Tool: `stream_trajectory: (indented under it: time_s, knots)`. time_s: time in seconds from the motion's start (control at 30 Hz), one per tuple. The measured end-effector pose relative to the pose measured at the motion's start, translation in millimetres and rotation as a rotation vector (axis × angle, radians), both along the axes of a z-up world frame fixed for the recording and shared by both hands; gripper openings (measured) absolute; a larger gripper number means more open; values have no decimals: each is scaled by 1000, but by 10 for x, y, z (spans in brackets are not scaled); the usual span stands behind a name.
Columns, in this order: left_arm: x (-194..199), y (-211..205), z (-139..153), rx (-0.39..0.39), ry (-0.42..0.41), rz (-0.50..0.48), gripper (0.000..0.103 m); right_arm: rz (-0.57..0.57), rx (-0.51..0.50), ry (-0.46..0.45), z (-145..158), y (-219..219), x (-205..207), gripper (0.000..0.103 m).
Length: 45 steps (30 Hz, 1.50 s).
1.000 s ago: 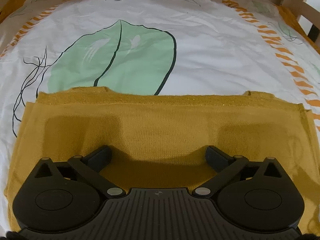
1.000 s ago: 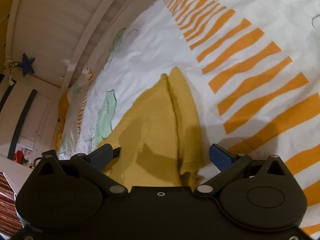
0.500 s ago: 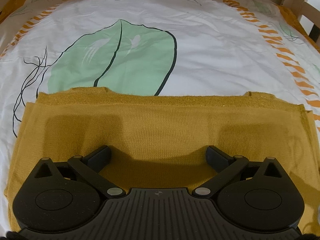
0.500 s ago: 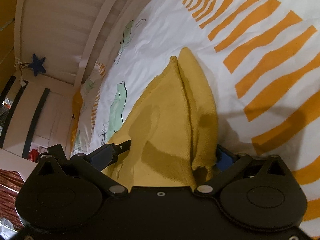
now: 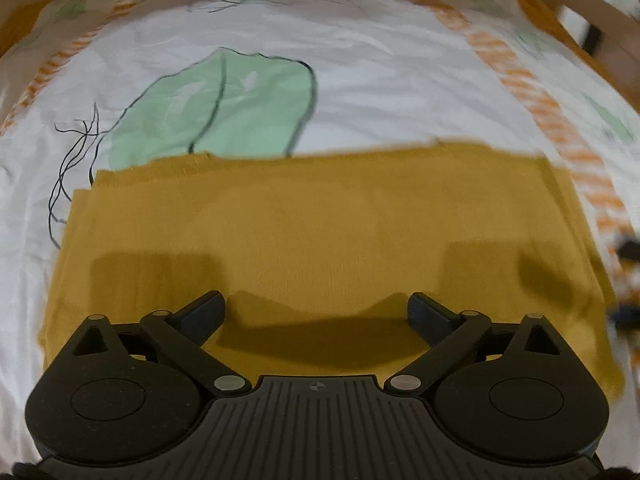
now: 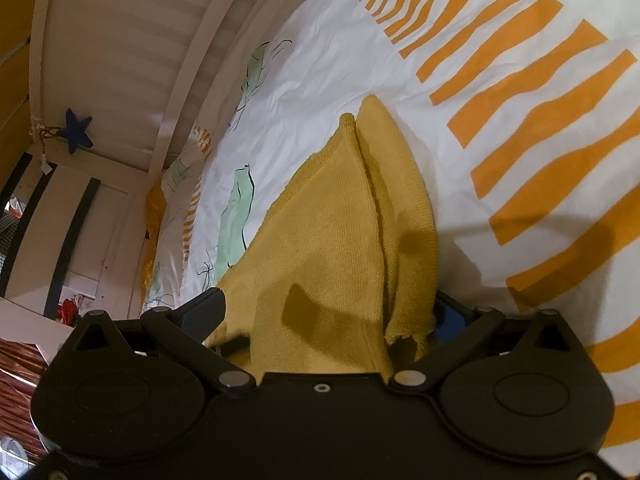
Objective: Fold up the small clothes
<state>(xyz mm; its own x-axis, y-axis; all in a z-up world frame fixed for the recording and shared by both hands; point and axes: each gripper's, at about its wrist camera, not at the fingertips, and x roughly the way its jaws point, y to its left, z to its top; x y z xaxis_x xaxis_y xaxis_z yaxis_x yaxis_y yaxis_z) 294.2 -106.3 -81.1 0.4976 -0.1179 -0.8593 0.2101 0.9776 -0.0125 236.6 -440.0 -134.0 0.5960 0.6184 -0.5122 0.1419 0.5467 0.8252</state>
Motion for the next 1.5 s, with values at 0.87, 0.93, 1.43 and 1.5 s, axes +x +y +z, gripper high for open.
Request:
stream_trajectory:
  time_s: [0.87,0.93,1.43,1.5]
  knots:
    - [-217,-94,-187,3,54,-2,103,-8,-46,-93,-8,88,16,103]
    - [-204,-35,-152,-30,68,-8,102,-3,-57,-106,-3,105,18,103]
    - [-320,1369,407,-9,-66,199,100,31,-192,-160,67,315,1,100]
    - [-293,1540,420,-7,-77,224,100,40,-221,-162,77,358,6,93]
